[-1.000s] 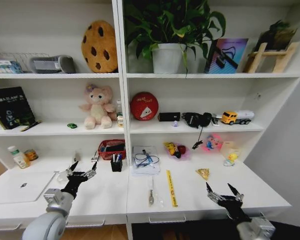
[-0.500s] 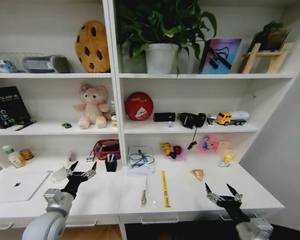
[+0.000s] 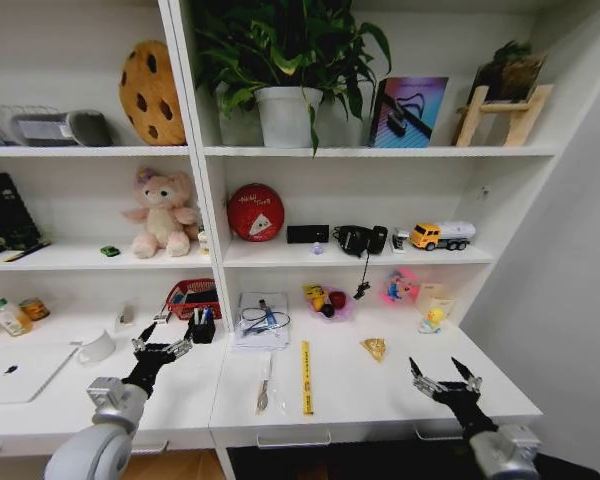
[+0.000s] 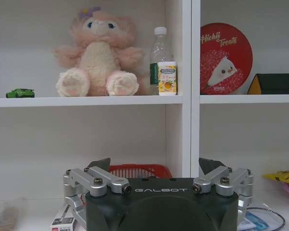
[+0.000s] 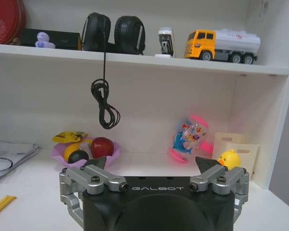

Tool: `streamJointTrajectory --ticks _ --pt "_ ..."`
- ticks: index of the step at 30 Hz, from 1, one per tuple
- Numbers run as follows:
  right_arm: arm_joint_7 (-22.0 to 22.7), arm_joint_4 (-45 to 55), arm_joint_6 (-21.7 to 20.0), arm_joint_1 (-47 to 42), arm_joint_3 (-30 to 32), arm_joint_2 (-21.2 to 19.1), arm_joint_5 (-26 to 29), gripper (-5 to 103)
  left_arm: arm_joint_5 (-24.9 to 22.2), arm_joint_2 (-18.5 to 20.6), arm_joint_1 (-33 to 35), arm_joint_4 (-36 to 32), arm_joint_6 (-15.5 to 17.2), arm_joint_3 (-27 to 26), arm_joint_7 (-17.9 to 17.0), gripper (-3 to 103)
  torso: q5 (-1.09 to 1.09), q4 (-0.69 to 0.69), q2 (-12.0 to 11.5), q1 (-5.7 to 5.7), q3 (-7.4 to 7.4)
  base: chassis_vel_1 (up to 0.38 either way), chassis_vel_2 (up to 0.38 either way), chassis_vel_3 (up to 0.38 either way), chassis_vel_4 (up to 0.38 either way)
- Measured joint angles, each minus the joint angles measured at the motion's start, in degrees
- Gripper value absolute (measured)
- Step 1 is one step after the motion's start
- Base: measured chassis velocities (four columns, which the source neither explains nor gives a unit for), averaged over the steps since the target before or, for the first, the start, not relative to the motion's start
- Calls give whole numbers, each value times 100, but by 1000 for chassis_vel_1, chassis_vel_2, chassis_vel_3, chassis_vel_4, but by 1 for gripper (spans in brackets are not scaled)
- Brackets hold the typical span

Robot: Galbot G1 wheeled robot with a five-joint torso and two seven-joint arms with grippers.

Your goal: Organize the objects on the table.

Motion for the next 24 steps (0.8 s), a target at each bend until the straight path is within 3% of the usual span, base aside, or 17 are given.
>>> streamJointTrajectory --ticks 7,14,24 --pt "409 -740 -515 1067 -389 -620 813 100 0 0 0 0 0 0 1 100 3 1 0 1 0 0 0 0 0" --pt "397 -1223 -950 1726 -872 -778 1769 100 0 0 0 0 0 1 1 100 2 0 0 1 0 0 0 0 0" --pt "798 -1693 -1373 2260 -1172 -878 2160 100 0 0 0 0 0 1 1 100 1 0 0 1 0 0 0 0 0"
